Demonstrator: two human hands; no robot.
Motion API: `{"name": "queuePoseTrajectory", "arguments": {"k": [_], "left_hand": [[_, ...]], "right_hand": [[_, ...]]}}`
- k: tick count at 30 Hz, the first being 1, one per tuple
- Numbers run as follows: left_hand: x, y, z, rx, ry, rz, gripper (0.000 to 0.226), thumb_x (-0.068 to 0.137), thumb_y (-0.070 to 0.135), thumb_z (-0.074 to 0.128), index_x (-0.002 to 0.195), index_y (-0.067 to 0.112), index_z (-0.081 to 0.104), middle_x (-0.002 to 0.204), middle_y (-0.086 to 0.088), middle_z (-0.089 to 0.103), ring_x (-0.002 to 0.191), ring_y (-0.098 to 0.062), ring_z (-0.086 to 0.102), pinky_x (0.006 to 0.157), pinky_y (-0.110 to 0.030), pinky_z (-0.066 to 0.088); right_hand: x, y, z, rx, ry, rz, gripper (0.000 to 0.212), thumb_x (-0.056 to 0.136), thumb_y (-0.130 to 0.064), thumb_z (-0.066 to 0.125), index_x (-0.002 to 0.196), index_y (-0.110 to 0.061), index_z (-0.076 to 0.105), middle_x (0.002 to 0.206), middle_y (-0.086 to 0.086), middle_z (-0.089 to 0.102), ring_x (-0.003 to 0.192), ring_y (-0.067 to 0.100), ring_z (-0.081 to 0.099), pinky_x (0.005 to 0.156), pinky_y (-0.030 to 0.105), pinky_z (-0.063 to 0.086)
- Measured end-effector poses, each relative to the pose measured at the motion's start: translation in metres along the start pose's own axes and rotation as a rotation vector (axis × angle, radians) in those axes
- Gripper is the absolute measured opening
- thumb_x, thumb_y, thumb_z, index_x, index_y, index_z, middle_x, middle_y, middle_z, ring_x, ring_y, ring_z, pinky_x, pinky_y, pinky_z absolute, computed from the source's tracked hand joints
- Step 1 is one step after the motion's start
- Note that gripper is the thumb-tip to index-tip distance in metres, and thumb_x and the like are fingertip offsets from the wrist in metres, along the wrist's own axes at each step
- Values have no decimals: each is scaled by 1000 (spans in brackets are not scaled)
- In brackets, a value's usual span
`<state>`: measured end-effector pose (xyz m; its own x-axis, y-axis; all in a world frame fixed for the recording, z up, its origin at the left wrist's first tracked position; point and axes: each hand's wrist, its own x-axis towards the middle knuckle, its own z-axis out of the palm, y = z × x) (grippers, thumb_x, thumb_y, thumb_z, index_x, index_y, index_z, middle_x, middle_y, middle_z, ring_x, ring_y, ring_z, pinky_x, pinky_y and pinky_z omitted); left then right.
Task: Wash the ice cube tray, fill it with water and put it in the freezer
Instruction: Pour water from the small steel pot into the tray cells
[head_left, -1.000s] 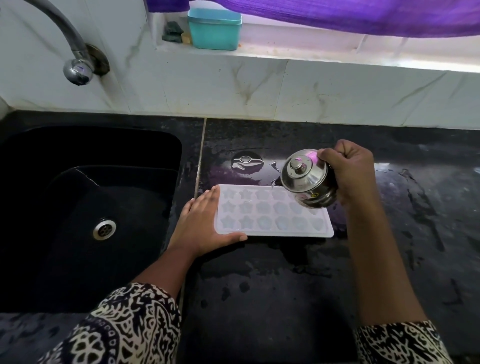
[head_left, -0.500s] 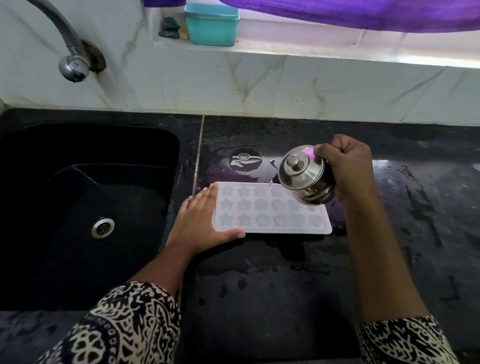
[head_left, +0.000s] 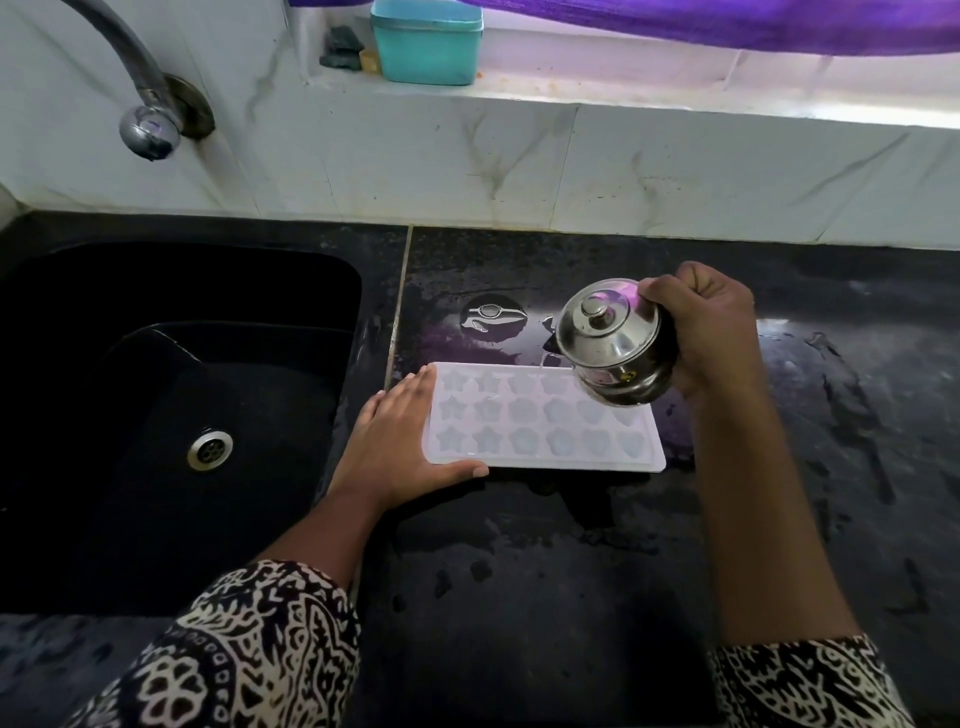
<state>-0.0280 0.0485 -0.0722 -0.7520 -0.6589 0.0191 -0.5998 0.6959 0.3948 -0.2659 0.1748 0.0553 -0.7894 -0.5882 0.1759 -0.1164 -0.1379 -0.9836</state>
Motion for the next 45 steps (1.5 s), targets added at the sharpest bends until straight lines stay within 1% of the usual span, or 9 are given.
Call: {"name": "queuePoseTrajectory", "arguments": {"k": [4,7,12,17,20,22,26,33,45], "left_hand": [[1,-1,0,12,-9,-4,134,51,100,33,155,21,3,162,5,14,148,-11,12,121,-39,9],[1,0,-1,15,-10,-3,137,48,103,28,155,21,3,163,4,14,148,-11,12,121,-40,9],[1,0,-1,10,-18,-5,137,48,104,26,155,23,1,163,5,10,149,-10,10,120,-37,5],[1,-1,1,34,-21,-6,137,49,104,25,155,22,-1,164,6,8,149,-9,9,120,-35,4],[1,-1,1,28,-19,-7,136,50,104,26,156,22,0,163,6,8,149,-9,9,119,-35,4],[1,-1,0,26,-19,-7,137,49,104,26,156,22,0,163,6,8,149,-9,9,119,-34,4],[1,0,-1,24,-22,-7,135,50,103,28,155,23,-1,163,7,7,149,-8,7,118,-31,0],[1,1,-3,13,-17,-4,135,50,102,30,156,23,0,163,7,9,149,-9,9,117,-31,0],[1,1,-3,18,-16,-2,135,49,103,27,156,23,1,163,6,11,149,-9,10,118,-32,1]], "right_hand": [[4,0,-2,213,42,104,41,76,2,60,46,-19,41,44,-6,42,42,7,38,45,16,36],[6,0,-4,228,31,106,37,71,-2,62,43,-20,45,44,-6,44,42,7,40,45,15,37],[5,2,-5,18,-19,32,31,66,-13,66,51,-19,39,54,6,38,50,14,35,48,22,35],[3,11,-4,-190,-52,-21,37,73,-8,66,50,-23,40,53,0,42,53,14,41,50,22,40],[2,13,-3,-232,-66,-45,38,75,-6,65,53,-21,38,49,-8,42,48,7,42,45,17,41],[1,14,-3,-205,-68,-44,40,75,-4,65,52,-21,36,46,-11,39,44,4,38,43,14,39],[2,16,-6,-54,-28,39,38,77,-3,64,54,-17,36,51,1,38,47,11,35,46,19,36],[-1,16,-14,210,6,146,41,77,0,59,44,-20,46,43,-10,48,42,5,41,45,14,38],[-5,19,-31,-138,63,6,36,76,-9,66,54,-20,39,49,-4,42,47,9,39,45,16,38]]}}
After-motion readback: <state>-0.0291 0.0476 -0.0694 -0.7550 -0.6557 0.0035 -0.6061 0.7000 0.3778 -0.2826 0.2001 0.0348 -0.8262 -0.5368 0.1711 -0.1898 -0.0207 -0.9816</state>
